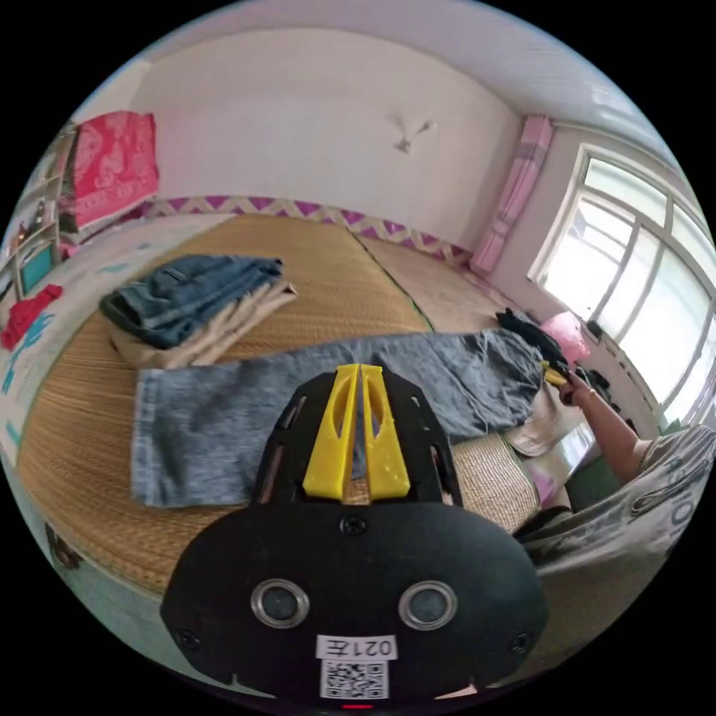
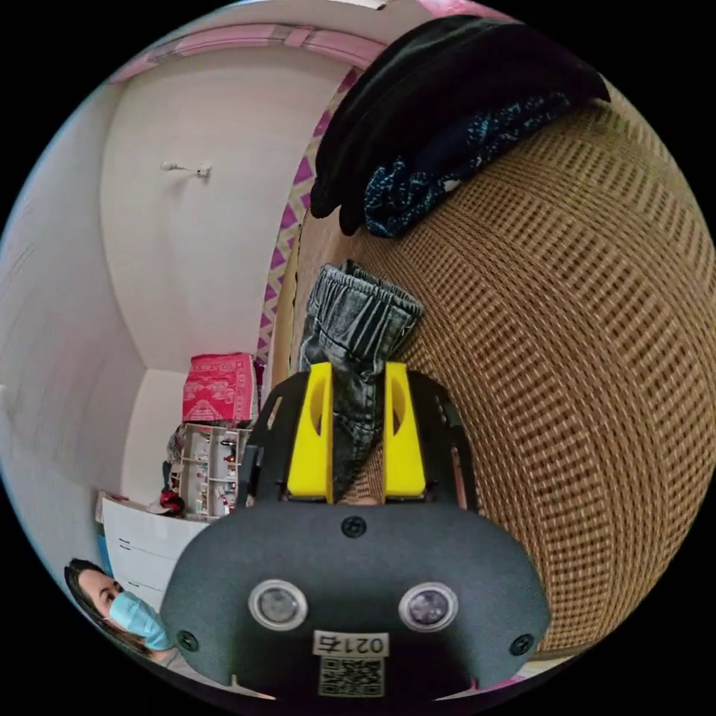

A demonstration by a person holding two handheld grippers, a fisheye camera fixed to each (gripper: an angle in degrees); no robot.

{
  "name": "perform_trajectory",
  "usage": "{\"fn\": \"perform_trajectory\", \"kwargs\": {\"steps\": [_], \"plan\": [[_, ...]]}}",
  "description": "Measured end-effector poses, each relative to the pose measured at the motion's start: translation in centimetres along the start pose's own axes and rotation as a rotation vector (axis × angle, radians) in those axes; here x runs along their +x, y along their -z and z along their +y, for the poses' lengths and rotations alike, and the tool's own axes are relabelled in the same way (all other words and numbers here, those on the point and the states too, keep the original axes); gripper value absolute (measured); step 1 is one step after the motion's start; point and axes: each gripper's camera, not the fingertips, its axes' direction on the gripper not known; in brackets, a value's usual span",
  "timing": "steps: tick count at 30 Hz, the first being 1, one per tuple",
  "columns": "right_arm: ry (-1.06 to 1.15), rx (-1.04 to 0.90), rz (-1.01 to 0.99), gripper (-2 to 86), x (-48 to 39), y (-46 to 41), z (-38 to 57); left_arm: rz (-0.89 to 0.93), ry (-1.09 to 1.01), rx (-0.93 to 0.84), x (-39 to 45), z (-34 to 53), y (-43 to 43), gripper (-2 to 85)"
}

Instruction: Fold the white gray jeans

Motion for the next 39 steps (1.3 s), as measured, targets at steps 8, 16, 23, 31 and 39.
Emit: {"fn": "perform_trajectory", "kwargs": {"steps": [8, 16, 23, 31, 39], "plan": [[0.122, 0.021, 0.048, 6.1, -2.2, 6.5, 1.5, 0.065, 0.010, -0.368, 4.3, -1.6, -14.1, -1.0], [0.377, 0.260, 0.353, 6.7, -10.5, 9.2, 14.8, 0.159, 0.036, -0.342, 2.9, -3.2, -15.6, -0.9], [1.493, -0.025, 0.569, 11.5, -37.2, -21.2, 33.4, 0.154, -0.175, -0.188, 2.2, -7.0, -13.5, 0.9], [1.699, -0.615, 0.815, 11.9, -37.3, -52.0, 35.6, 0.099, -0.456, -0.282, 4.8, -9.5, -17.4, 7.9], [1.608, -0.894, 0.642, 3.1, -39.3, -62.7, 37.0, 0.162, -0.591, -0.408, 5.8, -11.3, -20.3, 8.1]]}}
